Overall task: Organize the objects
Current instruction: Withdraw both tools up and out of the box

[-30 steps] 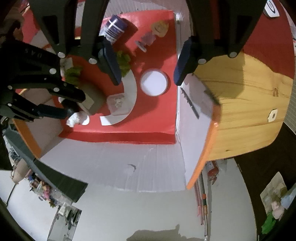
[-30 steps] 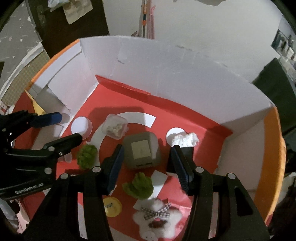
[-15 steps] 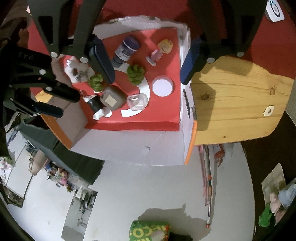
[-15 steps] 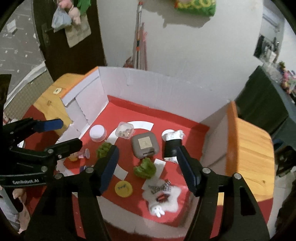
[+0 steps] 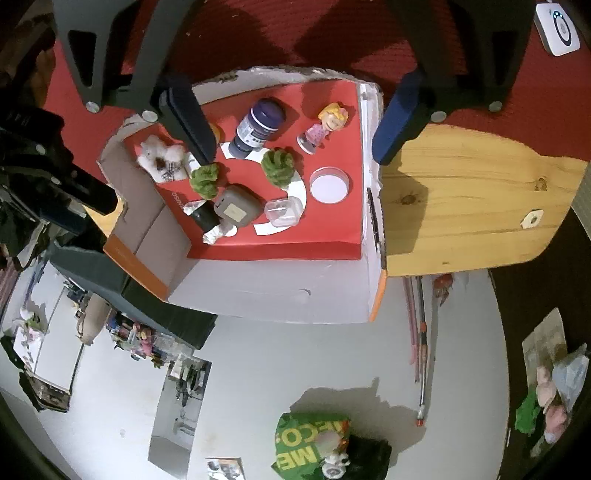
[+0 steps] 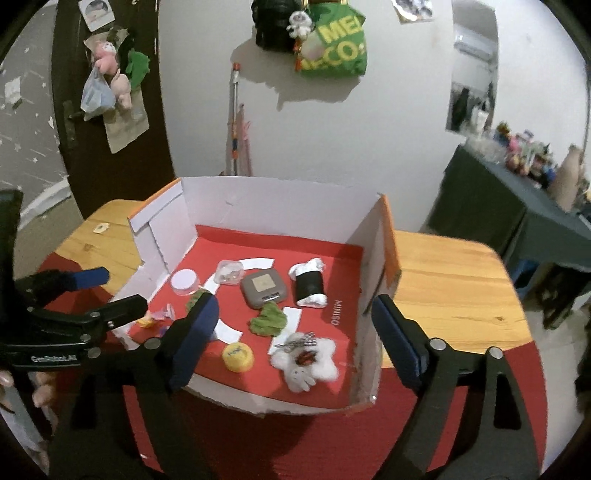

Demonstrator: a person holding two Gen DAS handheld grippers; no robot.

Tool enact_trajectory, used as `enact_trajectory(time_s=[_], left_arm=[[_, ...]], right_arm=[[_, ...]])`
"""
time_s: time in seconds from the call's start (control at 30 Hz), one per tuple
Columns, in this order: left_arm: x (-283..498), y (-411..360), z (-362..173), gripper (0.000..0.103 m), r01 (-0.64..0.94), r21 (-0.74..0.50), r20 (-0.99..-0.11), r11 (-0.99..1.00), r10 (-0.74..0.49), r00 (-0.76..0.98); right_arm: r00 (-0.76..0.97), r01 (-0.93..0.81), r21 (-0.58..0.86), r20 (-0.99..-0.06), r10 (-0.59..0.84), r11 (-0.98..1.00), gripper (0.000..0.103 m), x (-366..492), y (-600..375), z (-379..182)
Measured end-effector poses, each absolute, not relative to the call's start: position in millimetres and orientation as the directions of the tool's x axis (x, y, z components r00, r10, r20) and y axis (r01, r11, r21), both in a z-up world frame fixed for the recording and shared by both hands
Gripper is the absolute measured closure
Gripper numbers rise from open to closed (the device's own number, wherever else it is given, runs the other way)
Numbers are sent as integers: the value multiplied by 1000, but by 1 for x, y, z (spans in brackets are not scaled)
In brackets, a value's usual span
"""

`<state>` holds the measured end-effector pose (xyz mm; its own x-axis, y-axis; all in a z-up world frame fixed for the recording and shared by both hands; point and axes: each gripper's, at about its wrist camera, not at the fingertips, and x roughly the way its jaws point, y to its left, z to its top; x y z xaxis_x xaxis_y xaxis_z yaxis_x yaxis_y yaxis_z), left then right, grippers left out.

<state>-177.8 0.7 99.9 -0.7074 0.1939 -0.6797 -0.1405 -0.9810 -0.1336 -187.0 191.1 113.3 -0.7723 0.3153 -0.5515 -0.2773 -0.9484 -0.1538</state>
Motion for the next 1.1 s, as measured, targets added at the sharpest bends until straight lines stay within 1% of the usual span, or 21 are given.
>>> enact_trajectory(time_s=[0.13,0.17,0.33,0.43,0.5,0.67,0.77,0.83,1.1], left_arm=[[-171,8,97,7,-140,-112,-637,-984,179,-750],[-169,9,95,5,-143,-107,-622,-984,179,-762],[-171,14,86,3,-139,-105,-585,-985,175,-792],[-178,17,81,2,-128,-114,-568,-985,170,-805],[-181,20,78,0,-123,-96,-557,-988,156,-816],[-189,26,68,0,-76,-25,-559,-997,77,-825],[-193,27,61,0,-63,-16,-564,-998,61,-824],[-194,28,60,0,-64,-11,-566,-998,59,-822],[-190,32,62,0,-68,2,-533,-998,57,-844]], right_arm=[[-794,-285,-156,-515,324,-946,12,-183,187,100],[-797,-288,-154,-509,326,-945,10,-183,187,97],[-801,-318,-129,-494,339,-939,9,-186,195,80],[-794,-332,-115,-501,343,-936,9,-193,201,71],[-792,-337,-112,-504,346,-935,9,-197,204,68],[-775,-360,-121,-514,368,-925,9,-203,209,58],[-768,-370,-143,-508,389,-918,9,-202,210,52],[-766,-355,-139,-524,373,-924,9,-204,211,49],[-770,-342,-138,-526,362,-929,9,-201,212,50]])
